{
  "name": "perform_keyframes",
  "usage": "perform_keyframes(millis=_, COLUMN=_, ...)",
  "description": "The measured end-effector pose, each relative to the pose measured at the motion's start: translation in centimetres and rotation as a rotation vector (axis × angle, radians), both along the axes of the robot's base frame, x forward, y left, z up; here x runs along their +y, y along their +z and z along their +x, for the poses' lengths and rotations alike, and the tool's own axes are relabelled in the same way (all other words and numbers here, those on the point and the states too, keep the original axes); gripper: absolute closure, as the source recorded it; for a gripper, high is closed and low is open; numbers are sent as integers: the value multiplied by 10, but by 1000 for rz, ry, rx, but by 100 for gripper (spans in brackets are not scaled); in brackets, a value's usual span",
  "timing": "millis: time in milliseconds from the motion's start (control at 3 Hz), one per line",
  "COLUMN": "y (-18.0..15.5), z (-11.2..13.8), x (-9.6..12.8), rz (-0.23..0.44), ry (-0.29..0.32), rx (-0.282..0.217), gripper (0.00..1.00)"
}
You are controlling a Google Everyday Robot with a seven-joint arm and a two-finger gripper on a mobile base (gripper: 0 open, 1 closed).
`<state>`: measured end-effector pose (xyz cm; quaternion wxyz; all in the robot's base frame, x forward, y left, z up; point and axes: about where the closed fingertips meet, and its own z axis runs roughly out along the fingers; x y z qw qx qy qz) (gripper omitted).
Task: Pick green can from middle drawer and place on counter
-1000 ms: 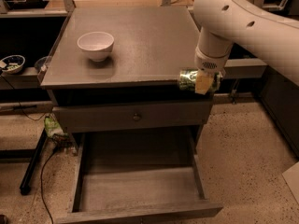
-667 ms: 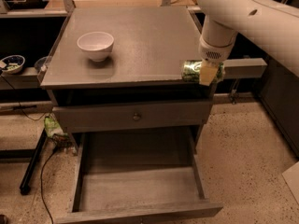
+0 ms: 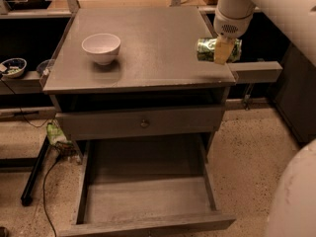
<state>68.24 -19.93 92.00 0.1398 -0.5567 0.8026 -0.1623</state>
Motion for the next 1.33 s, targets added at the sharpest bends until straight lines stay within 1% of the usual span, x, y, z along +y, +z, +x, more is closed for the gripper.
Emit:
perform_keyframes(millis=333, y=-4, z=3, x=-3, rz=9, ry=-3, rx=5, gripper=100)
perform_keyframes(millis=667, y=-8, z=13, x=1, rz=50, ry=14, rx=11, gripper=100)
perform_keyframes(millis=1000, y=-15, z=20, x=10, rz=76, ry=41, rx=24, gripper=100)
perform_keyframes(millis=1333, y=-16, z=29, x=31, rz=95, ry=86, rx=32, gripper=100)
